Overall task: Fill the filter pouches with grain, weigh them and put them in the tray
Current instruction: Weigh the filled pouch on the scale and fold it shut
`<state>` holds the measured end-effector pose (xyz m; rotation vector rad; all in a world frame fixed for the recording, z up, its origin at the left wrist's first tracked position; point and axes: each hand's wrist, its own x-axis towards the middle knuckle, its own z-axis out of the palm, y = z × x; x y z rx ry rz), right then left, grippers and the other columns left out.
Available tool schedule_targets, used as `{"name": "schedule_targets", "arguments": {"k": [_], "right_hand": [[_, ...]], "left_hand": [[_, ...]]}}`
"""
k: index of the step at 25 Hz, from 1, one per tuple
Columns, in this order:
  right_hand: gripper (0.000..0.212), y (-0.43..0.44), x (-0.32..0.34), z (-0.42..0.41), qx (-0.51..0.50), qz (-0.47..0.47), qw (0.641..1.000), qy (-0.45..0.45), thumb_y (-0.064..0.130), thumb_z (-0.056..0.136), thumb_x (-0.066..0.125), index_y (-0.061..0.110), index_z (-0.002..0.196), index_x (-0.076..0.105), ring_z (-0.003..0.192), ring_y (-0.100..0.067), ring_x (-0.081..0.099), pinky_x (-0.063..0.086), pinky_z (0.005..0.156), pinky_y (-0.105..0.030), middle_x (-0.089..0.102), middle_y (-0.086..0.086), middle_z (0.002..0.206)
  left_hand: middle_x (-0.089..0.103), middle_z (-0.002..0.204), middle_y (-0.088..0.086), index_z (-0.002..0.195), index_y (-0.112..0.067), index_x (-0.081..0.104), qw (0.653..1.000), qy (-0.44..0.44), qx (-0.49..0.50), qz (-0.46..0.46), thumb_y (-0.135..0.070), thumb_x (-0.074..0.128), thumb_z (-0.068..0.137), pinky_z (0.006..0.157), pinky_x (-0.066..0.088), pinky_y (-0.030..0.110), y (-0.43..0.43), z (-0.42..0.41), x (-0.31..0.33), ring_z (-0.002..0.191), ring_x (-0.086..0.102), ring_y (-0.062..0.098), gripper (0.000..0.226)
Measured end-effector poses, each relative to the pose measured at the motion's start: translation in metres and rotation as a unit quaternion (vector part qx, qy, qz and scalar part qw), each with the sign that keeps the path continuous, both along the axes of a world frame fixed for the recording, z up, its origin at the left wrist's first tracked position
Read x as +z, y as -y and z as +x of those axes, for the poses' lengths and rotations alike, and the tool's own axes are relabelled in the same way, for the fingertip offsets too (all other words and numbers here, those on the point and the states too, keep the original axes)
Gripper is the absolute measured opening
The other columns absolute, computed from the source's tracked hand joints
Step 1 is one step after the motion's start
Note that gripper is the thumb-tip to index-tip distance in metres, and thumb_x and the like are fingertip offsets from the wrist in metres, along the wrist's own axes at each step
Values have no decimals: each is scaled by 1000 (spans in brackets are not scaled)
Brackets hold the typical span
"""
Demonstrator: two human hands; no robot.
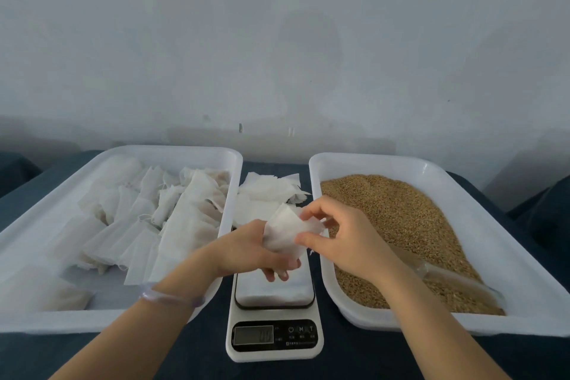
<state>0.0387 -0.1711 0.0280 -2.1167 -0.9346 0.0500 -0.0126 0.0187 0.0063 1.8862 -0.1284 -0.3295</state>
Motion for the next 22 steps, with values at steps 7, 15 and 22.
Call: {"name": "schedule_targets", "arguments": {"k": [7, 15, 22], "right_hand": [[5, 17, 4, 9, 5, -21, 1000, -10, 39, 86, 58, 44, 86, 61, 85, 9, 57, 43, 76, -5, 64, 25, 90], [24, 152, -38, 77, -198, -389, 885, -164, 27, 75, 76, 30, 95, 63, 93, -5, 56, 46, 84, -26, 62, 9, 106], [31, 148, -30, 86, -202, -337, 919, 45, 32, 80, 69, 43, 107, 59, 103, -1, 53, 31, 109, -42, 60, 22, 110]], "left_hand": [[70, 78, 7, 87, -8, 63, 1000, 1, 20, 22, 2, 66, 81, 69, 55, 26, -2, 3, -6, 74, 69, 19, 12], [54, 79, 9, 95, 0, 53, 981, -46, 44, -181, -36, 63, 76, 78, 50, 32, -6, 7, -7, 74, 56, 19, 42], [60, 75, 6, 96, -6, 59, 979, -44, 88, -179, -25, 74, 72, 71, 56, 36, -7, 8, -6, 69, 61, 14, 33]]}}
